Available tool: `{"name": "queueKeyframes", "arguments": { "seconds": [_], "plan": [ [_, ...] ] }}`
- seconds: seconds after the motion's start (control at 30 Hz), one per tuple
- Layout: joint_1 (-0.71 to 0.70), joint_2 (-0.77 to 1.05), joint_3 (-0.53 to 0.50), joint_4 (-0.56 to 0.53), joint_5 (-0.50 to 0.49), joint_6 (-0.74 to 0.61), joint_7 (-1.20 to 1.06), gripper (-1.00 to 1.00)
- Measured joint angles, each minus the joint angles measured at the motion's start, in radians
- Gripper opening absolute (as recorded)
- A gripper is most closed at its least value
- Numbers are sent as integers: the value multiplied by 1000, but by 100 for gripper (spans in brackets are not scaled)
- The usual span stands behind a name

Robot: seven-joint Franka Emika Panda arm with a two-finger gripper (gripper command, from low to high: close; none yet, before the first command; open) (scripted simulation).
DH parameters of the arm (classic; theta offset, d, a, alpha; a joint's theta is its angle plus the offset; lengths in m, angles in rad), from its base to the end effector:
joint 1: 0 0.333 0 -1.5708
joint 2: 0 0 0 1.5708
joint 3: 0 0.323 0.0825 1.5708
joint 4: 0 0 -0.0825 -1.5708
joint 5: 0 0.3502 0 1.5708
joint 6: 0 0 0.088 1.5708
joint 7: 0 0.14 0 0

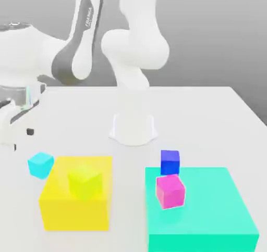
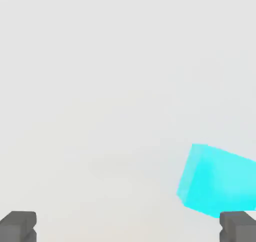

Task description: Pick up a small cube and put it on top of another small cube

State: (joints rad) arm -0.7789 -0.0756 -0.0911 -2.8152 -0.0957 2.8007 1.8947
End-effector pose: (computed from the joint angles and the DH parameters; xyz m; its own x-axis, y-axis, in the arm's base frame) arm 0.2399 -0.2778 0.2368 -0.8934 -0.4491 0.0099 -0.4488 0.8912 -0.0663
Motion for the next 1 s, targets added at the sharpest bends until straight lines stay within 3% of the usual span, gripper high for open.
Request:
{"name": "queueKeyframes", "arguments": {
  "seconds": [0.17,0.43,0.47,0.7,1.0],
  "plan": [
    [-55,103,-8,-36,111,84,15,0],
    [-86,313,58,-3,201,256,-47,0],
    [-91,330,64,-1,203,271,-50,-100],
    [-92,330,65,-1,201,273,-48,-100],
    [-77,109,26,-38,114,91,18,-100]
  ]
}}
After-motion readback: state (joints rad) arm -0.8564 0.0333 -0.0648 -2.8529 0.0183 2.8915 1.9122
